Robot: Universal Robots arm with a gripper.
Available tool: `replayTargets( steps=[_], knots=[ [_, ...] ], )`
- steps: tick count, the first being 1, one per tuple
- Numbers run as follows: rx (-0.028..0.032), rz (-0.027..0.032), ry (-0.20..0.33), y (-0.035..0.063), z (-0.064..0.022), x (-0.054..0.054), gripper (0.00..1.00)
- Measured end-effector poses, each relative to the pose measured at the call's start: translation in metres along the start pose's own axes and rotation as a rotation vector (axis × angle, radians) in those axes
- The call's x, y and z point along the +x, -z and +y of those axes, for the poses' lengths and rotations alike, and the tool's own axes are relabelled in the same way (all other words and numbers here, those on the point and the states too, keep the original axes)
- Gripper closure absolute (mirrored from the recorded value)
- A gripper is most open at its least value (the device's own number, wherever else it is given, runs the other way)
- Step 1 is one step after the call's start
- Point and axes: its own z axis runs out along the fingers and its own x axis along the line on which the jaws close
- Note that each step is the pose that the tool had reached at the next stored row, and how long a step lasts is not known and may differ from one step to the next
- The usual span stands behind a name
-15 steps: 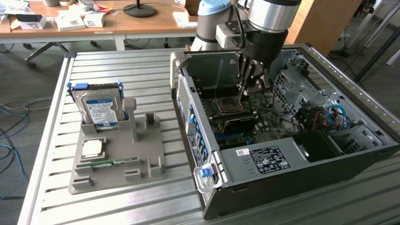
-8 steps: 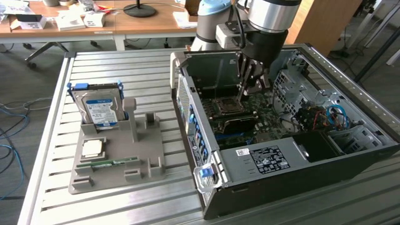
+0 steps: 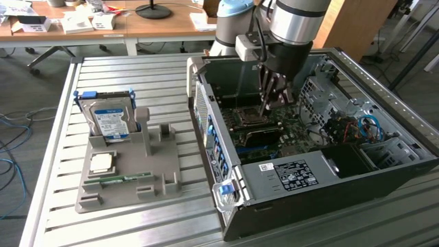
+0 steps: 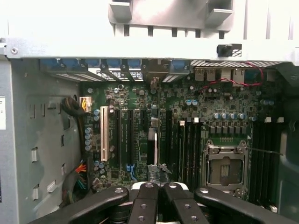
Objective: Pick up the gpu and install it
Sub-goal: 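Press down on the gpu until it lock into place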
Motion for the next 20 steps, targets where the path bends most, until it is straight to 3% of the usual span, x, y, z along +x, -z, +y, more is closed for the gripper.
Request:
replayTargets(
  steps=[20],
  knots=[
    [0.0001,0.0009,0.000,-0.0354,0.0005,0.000,0.89]
  ],
)
